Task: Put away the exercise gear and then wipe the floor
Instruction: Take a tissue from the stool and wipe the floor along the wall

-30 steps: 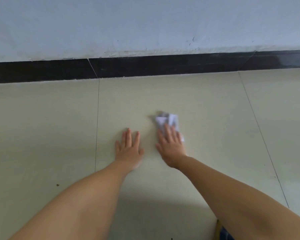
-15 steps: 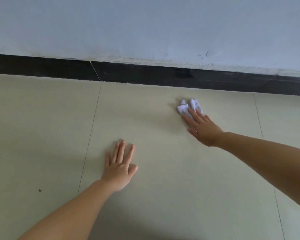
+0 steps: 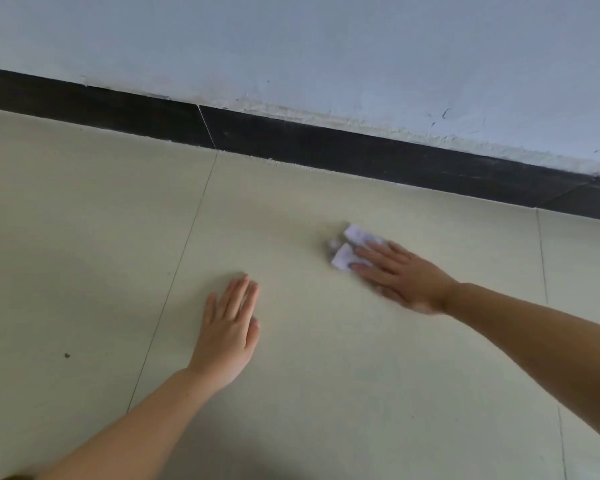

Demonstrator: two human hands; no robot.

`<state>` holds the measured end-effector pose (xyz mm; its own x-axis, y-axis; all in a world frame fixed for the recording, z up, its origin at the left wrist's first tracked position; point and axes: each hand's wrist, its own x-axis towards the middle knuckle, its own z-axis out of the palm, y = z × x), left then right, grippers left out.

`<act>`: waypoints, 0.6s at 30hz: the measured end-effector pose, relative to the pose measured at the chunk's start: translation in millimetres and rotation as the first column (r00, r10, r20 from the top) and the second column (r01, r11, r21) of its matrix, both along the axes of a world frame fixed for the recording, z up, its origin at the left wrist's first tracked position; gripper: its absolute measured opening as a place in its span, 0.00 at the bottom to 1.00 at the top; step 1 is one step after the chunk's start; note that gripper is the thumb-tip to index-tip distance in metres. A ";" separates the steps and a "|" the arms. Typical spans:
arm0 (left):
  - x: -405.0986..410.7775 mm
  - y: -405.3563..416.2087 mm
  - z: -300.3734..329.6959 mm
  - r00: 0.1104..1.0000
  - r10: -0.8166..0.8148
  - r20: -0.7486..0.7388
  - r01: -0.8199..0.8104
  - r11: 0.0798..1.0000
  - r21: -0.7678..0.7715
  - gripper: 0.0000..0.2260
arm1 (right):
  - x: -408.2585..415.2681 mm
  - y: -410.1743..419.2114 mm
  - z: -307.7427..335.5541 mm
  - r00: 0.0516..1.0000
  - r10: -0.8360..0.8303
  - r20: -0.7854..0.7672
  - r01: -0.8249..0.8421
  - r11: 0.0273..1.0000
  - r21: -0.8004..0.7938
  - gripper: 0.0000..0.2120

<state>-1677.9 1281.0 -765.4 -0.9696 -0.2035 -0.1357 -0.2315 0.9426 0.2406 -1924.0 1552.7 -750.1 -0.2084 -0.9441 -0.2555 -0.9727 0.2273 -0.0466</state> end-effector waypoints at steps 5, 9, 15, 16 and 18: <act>0.4 -2.7 0.4 1.000 0.005 -0.016 -0.005 1.000 0.026 0.23 | 22.0 -85.5 -1.4 0.791 -0.610 0.050 0.612 0.784 -0.104 0.27; -3.2 -10.6 8.9 0.999 0.033 -0.029 -0.030 0.994 0.103 0.24 | 110.7 -114.3 -13.1 0.973 -0.224 0.061 0.231 0.962 -0.148 0.26; -0.8 -13.0 7.3 1.000 0.021 0.022 -0.023 0.995 0.101 0.28 | 95.8 32.7 -5.7 0.999 0.013 0.029 -0.011 0.998 -0.068 0.24; -0.8 -11.2 5.0 0.999 0.010 0.044 -0.013 0.998 0.069 0.27 | 78.0 58.6 -3.8 0.981 -0.191 0.020 0.192 0.980 -0.058 0.26; -1.7 -5.9 2.7 0.998 0.026 0.061 -0.027 1.000 0.014 0.25 | 48.4 86.4 6.8 0.708 -0.702 0.080 0.706 0.706 -0.059 0.28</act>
<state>-1679.5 1275.0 -762.7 -0.9538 -0.2261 -0.1978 -0.2707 0.9325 0.2391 -1875.6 1639.1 -743.3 -0.8102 -0.5451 -0.2156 -0.5275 0.8383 -0.1374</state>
